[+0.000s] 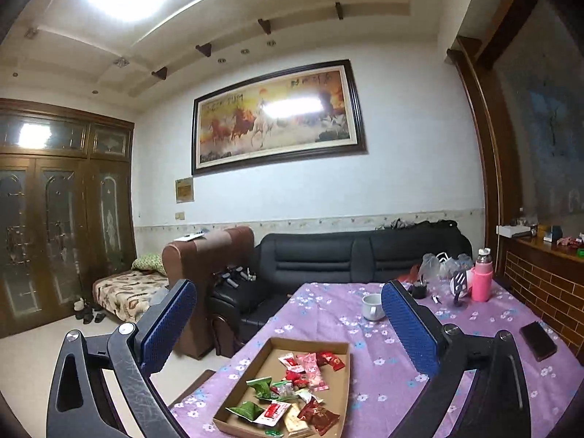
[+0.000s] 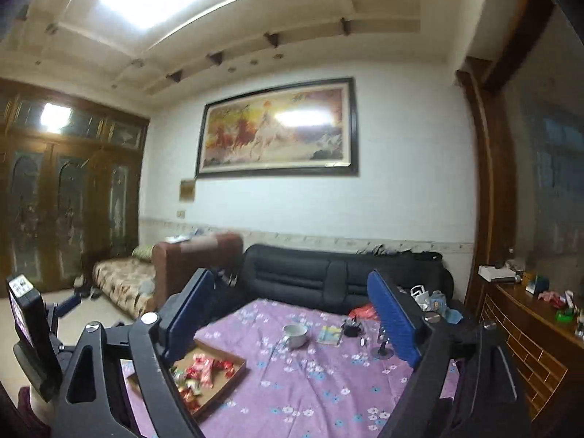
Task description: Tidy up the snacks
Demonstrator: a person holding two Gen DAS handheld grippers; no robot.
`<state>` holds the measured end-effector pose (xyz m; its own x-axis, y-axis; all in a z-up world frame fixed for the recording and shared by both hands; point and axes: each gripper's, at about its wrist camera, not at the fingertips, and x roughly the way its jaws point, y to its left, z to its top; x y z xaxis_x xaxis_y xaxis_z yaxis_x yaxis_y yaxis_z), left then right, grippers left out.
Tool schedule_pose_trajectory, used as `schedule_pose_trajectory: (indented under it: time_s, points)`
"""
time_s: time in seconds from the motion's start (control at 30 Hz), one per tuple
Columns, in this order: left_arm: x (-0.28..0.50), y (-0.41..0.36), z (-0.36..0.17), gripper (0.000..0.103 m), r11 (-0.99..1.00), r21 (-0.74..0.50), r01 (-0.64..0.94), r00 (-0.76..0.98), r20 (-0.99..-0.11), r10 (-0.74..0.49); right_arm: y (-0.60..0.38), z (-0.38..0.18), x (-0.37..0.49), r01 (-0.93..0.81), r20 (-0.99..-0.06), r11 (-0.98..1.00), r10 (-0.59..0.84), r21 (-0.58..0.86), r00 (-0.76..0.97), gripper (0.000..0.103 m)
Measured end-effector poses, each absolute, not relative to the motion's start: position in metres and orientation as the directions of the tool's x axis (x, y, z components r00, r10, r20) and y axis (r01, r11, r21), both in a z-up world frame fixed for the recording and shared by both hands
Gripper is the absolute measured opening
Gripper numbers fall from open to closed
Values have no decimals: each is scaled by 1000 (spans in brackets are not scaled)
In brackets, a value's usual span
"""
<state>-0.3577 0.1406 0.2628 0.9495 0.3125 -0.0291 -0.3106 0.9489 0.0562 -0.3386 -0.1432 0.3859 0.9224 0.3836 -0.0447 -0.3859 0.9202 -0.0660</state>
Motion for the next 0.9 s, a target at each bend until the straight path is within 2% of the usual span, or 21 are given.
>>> schedule_pose_trajectory:
  time_s: [0.1, 0.17, 0.3, 0.53, 0.63, 0.77, 0.9]
  points:
    - [-369, 140, 265, 103, 940, 52, -337, 941, -5, 338, -119, 370, -323, -431, -152, 899, 418, -72, 896, 91]
    - [-367, 145, 257, 103, 948, 19, -318, 948, -30, 318, -104, 342, -304, -463, -223, 885, 443, -47, 869, 91]
    - [-336, 159, 226, 103, 966, -14, -257, 945, -214, 248, -68, 266, -258, -493, -353, 869, 470, 28, 809, 91]
    - [-290, 188, 168, 103, 928, 2, -372, 848, -405, 341, -12, 141, -205, -505, -559, 853, 486, 134, 672, 91]
    - [-271, 193, 149, 103, 926, -6, -377, 821, -466, 331, 7, 117, -203, -536, -603, 839, 477, 95, 639, 91]
    - [-249, 194, 124, 103, 927, 5, -375, 787, -527, 321, 23, 105, -202, -558, -606, 830, 441, -7, 662, 91]
    - [-228, 198, 106, 103, 929, -14, -369, 767, -569, 296, 27, 101, -191, -566, -619, 824, 437, -15, 653, 91]
